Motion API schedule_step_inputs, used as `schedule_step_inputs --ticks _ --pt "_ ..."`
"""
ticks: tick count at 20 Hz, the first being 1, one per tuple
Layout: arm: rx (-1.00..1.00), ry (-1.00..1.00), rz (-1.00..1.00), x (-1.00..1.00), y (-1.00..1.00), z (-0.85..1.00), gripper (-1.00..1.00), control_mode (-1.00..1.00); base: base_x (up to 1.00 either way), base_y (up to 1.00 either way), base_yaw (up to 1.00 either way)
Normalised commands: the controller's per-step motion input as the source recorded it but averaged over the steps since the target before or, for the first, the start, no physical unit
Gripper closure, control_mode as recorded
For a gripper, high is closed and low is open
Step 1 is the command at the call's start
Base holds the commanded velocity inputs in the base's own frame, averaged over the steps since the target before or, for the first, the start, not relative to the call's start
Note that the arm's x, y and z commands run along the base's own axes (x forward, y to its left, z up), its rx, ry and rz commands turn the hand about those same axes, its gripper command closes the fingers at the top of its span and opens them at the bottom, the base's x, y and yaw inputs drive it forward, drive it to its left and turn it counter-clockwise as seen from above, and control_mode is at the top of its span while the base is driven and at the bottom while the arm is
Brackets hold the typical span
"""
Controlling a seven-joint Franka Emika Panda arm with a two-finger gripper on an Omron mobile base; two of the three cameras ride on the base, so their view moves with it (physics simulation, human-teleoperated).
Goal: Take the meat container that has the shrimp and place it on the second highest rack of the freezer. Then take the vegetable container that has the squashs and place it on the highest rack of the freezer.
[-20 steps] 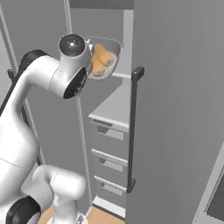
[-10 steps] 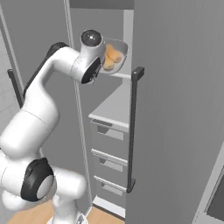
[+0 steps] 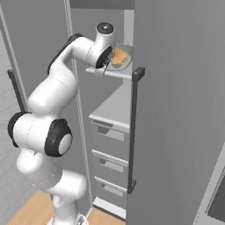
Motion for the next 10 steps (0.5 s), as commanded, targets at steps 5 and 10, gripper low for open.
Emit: schedule_step_inputs --ticks 5,10 --pt "-0.02 0.04 0.00 0.90 -0.29 -0.24 1.00 -1.00 0.00 0.00 0.00" --pt "-0.09 0.00 0.00 0.66 -0.01 -0.25 1.00 -1.00 0.00 0.00 0.00"
